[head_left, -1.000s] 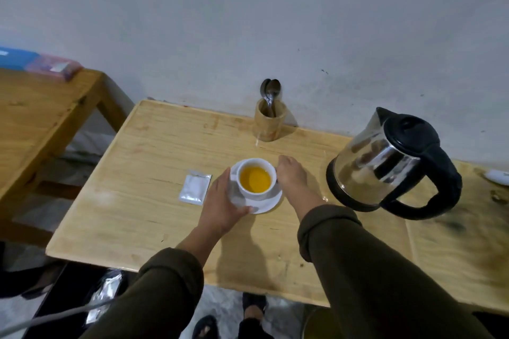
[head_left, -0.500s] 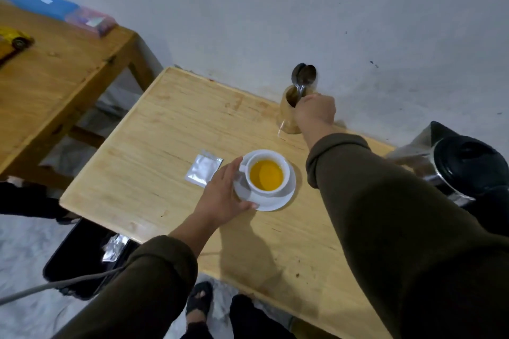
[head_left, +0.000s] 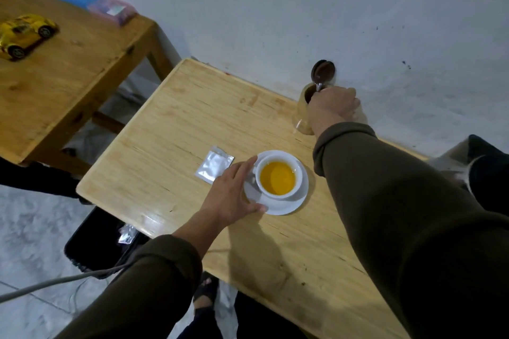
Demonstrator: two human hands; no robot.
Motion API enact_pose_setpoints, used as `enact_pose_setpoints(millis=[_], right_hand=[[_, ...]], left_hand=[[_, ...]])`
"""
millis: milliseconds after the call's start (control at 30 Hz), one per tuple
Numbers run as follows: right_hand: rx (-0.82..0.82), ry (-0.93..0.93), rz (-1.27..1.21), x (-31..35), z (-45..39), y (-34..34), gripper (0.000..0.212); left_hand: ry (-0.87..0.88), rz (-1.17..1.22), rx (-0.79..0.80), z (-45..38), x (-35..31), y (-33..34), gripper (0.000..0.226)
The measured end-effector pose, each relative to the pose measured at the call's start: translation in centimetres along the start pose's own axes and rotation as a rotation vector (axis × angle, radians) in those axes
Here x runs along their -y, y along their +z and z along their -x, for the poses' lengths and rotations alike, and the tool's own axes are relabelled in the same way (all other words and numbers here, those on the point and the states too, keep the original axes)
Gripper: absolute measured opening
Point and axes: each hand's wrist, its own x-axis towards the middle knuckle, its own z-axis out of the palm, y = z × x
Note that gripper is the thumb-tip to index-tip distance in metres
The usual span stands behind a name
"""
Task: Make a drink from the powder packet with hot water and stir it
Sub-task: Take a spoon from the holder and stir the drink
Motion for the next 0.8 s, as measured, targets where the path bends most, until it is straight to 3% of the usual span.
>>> enact_pose_setpoints(millis=[333, 500, 633, 800], right_hand=[[-0.088, -0.056, -0.192, -0.9, 0.3, -0.3, 0.022], [-0.088, -0.136, -0.477, -0.8, 1.1, -1.2, 0.015], [-0.160, -0.233, -0.551, 0.0, 1.7, -3.0, 0.011], [-0.173, -0.215, -0.606, 0.6, 3.3, -5.7, 0.010]], left_hand=[[0.028, -0.011, 0.014, -0.2, 0.0, -0.2, 0.114], [0.014, -0.023, 0.034, -0.2, -0.1, -0.4, 0.114], [-0.021, -0.032, 0.054, -0.1, -0.3, -0.4, 0.116], [-0.050, -0.019, 0.062, -0.2, -0.5, -0.2, 0.116]])
